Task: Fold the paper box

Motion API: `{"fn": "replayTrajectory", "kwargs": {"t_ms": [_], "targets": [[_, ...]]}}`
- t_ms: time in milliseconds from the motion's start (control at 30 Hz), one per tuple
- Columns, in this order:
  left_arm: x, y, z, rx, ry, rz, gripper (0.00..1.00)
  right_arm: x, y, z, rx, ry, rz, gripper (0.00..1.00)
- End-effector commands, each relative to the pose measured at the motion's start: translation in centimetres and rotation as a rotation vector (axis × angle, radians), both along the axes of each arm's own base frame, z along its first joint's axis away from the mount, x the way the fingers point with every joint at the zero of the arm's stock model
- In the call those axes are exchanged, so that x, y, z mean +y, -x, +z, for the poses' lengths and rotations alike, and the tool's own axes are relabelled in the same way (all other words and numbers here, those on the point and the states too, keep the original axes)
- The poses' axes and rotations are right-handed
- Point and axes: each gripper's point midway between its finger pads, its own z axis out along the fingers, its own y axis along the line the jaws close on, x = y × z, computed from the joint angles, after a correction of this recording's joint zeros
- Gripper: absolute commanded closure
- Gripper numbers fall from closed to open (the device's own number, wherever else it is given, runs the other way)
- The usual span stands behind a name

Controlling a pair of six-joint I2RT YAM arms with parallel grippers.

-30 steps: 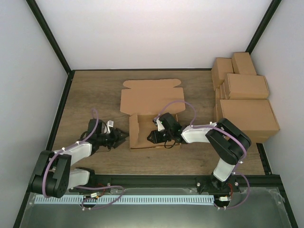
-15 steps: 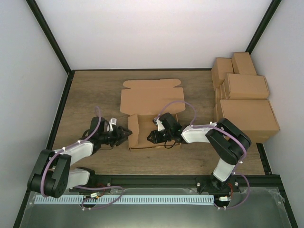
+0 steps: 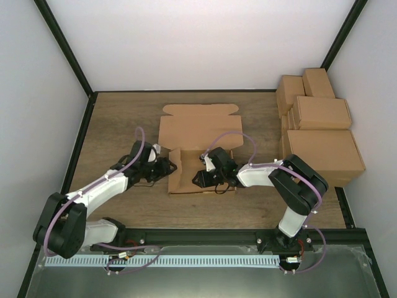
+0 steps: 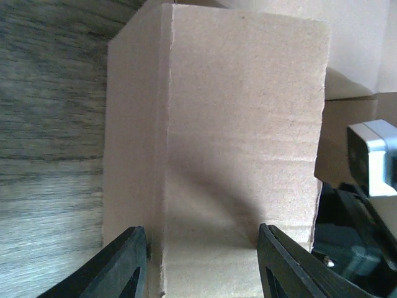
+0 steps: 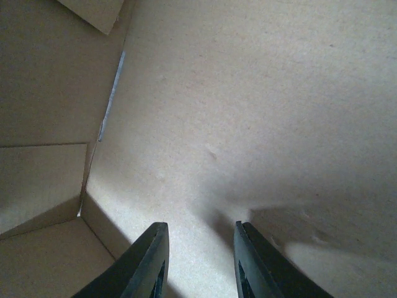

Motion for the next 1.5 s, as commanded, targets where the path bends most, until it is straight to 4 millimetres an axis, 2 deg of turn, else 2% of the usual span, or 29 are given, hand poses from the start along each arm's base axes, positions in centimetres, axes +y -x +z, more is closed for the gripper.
{"fn": "replayTrajectory", "kwargs": {"t_ms": [0,100,300,467,533,567,667,767,967,1067,1233,1300,1467], "targets": [[1.6,0.5,-1.9,0.023,-0.21,0.001,0.49,0.0,0.4,-0.1,0.015,0.004,0.015,0.69],[1.3,0.7,-3.1,0.047,-0.273,-0.022,0.53,0.0,0.4,0.0,0.013,0.004,0.017,0.69],[0.6,0.3,-3.5,0.044,-0.39,-0.044,0.58,-0.4,0.4,0.6,-0.003,0.01,0.012,0.69],[0.6,-0.1,-3.7,0.023,-0.56,-0.07,0.82,-0.9,0.1,2.3,-0.058,0.017,-0.007,0.68],[0.5,-0.1,-3.6,0.01,-0.63,-0.07,0.94,-1.1,-0.1,3.1,-0.088,0.012,-0.011,0.68],[0.4,-0.2,-3.6,0.006,-0.658,-0.072,0.96,-1.1,-0.2,3.6,-0.1,0.004,-0.01,0.67],[0.2,-0.2,-3.6,-0.004,-0.737,-0.063,0.96,-0.8,-0.2,4.6,-0.119,-0.028,0.0,0.67],[-0.1,-0.2,-3.9,-0.006,-0.781,-0.061,0.96,-0.5,0.0,5.1,-0.121,-0.056,0.008,0.62],[-1.3,0.0,-3.6,-0.031,-0.761,-0.063,0.96,-0.4,0.2,5.5,-0.125,-0.096,-0.002,0.58],[-2.2,0.1,-3.3,-0.036,-0.7,-0.073,0.96,0.6,0.2,5.4,-0.085,-0.146,0.002,0.64],[-2.4,0.3,-3.2,-0.034,-0.682,-0.07,0.96,2.1,-0.4,4.6,0.003,-0.217,-0.038,0.9],[-2.4,0.4,-3.3,-0.033,-0.68,-0.072,0.96,2.7,-0.5,4.3,0.031,-0.245,-0.041,0.97],[-3.0,0.4,-3.2,-0.034,-0.64,-0.075,0.96,3.9,-0.1,2.8,0.095,-0.272,-0.033,0.99]]}}
